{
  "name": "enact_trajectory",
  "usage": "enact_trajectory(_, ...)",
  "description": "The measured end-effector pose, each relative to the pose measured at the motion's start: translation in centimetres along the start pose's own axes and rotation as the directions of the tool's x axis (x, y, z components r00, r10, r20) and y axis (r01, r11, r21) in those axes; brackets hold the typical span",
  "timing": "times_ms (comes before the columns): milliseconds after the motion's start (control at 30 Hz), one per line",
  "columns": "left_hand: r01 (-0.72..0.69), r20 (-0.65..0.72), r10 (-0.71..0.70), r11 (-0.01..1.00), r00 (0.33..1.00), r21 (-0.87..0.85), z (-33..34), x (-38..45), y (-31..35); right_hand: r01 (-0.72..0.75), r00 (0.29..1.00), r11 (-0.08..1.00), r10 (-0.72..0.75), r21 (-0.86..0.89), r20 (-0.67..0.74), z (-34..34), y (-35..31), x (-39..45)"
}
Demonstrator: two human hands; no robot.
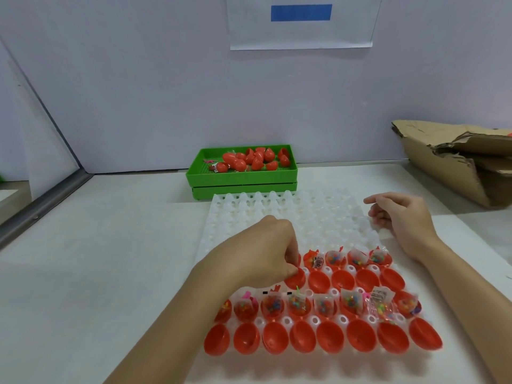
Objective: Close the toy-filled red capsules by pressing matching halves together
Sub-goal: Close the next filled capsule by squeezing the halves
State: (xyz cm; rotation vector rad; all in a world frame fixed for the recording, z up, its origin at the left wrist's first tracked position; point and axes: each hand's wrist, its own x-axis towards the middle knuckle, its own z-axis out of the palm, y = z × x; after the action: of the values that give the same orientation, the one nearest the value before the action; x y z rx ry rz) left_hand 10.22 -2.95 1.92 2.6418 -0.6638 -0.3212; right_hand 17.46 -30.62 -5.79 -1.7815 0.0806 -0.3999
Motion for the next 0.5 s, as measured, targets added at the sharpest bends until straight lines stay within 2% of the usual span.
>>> enact_trajectory(200, 0.010, -0.078, -0.018, 0.994, 0.997, -0.111, -2.3, -0.5, -0.9, -0.028, 1.000, 1.000, 0.028, 0.002, -0.002, 0.1, -0.2, -0.3)
enact_trajectory(333, 0.075, -0.160, -0.081, 0.996, 0.984, -0.046, -4.5, -0.6, -1.3, -0.059, 0.998, 0.997, 0.059, -0.041, -0.002, 0.3, -1.2, 0.0)
enact_trajectory(433, 0.138, -0.242, -0.132, 0.990, 0.961, 0.007, -6.2, -0.5, -1.4, 0.022, 0.999, 0.987, -0.016, -0.160, 0.038, 1.0, -5.1, 0.4)
enact_trajectory(500, 0.162, -0.287, -0.151, 0.987, 0.946, 0.014, -7.0, -0.3, -1.3, 0.101, 0.984, 0.971, -0.067, -0.215, 0.162, 2.1, -9.1, 0.2)
